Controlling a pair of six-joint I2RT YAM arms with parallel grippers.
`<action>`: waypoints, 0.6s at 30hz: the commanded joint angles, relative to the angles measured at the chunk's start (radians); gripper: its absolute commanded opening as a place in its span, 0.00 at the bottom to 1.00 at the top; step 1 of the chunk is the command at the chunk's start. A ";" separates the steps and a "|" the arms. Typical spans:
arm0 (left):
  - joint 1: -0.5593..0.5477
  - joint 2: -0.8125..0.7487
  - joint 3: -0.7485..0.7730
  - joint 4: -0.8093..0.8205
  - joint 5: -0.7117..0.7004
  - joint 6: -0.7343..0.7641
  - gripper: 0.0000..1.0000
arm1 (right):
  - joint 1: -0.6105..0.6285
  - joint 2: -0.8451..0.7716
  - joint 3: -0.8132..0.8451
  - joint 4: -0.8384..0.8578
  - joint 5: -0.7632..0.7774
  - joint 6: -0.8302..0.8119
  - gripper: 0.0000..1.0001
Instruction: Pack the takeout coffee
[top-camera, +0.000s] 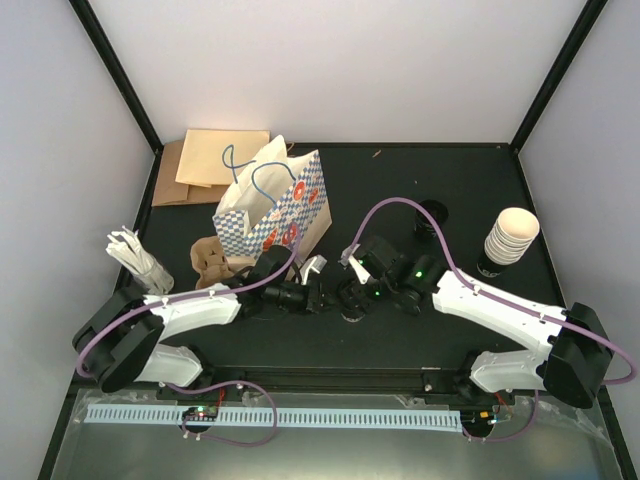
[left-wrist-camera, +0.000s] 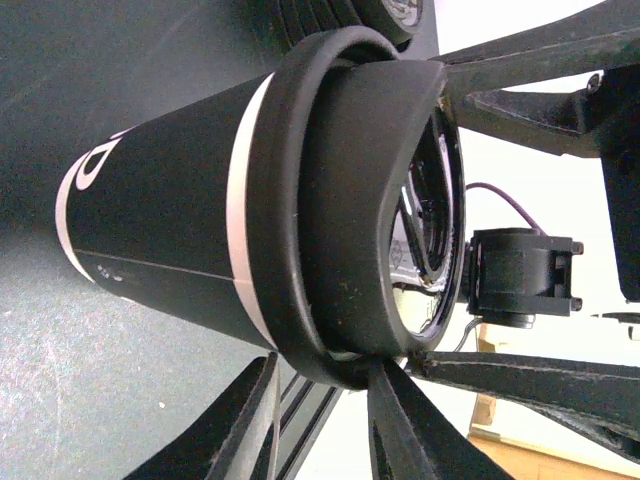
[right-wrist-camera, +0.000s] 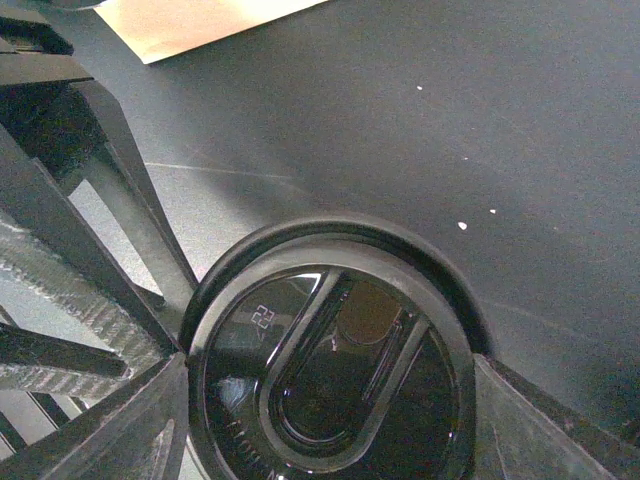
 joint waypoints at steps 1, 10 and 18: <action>-0.012 0.044 -0.037 0.027 -0.066 -0.067 0.22 | 0.004 0.013 -0.030 -0.015 0.008 0.014 0.67; -0.027 0.130 -0.058 -0.014 -0.137 -0.095 0.09 | 0.004 0.012 -0.060 -0.029 0.008 0.043 0.66; -0.032 0.101 -0.054 -0.045 -0.181 -0.076 0.11 | 0.005 -0.002 -0.054 -0.044 0.015 0.073 0.66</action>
